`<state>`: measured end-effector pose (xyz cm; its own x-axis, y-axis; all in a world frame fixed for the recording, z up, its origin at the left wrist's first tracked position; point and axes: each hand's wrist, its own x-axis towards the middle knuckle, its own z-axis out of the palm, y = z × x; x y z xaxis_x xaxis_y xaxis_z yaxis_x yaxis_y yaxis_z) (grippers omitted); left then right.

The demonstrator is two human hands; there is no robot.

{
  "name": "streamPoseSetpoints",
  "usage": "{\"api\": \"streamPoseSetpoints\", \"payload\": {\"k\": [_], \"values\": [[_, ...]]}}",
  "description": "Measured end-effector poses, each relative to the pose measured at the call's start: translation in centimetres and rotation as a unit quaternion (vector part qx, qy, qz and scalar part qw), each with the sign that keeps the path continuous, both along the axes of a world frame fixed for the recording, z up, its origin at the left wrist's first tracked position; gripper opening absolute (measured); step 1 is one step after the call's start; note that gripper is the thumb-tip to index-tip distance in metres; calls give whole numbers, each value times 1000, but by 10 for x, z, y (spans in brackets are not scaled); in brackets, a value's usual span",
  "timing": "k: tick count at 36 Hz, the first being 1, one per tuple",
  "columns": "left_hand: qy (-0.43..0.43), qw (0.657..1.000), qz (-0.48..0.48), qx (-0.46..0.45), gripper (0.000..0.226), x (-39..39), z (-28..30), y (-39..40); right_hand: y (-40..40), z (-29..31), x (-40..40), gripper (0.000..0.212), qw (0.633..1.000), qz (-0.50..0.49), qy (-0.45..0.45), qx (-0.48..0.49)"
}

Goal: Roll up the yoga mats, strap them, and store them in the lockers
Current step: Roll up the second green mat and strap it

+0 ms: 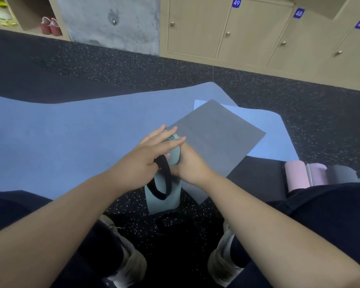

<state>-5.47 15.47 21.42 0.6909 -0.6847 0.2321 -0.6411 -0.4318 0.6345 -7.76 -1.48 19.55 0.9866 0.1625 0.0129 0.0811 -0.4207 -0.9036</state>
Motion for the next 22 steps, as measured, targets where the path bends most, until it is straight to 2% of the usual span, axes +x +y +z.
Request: {"api": "streamPoseSetpoints", "payload": {"k": [3, 6, 8, 11, 16, 18, 22], "values": [[-12, 1000, 23, -8, 86, -1, -6, -2, 1, 0, 1, 58, 1000, -17, 6, 11], [42, 995, 75, -41, 81, 2, -13, 0, 5, 1, 4, 54, 998, -54, -6, 18], [57, 993, 100, -21, 84, 5, -13, 6, 3, 2, 6, 54, 997, -76, -16, -5], [74, 994, 73, -19, 88, 5, -8, 11, -5, 6, 3, 62, 997, -74, -13, -11], [61, 997, 46, -6, 107, -2, -2, 4, -10, 15, -7, 100, 996, -66, -38, -46], [51, 997, 53, 8, 101, -2, -2, 1, -10, 18, -9, 100, 994, -66, -57, -61], [75, 993, 81, 30, 93, -7, -3, -4, -12, 15, -16, 86, 991, -52, -76, -97]]}}
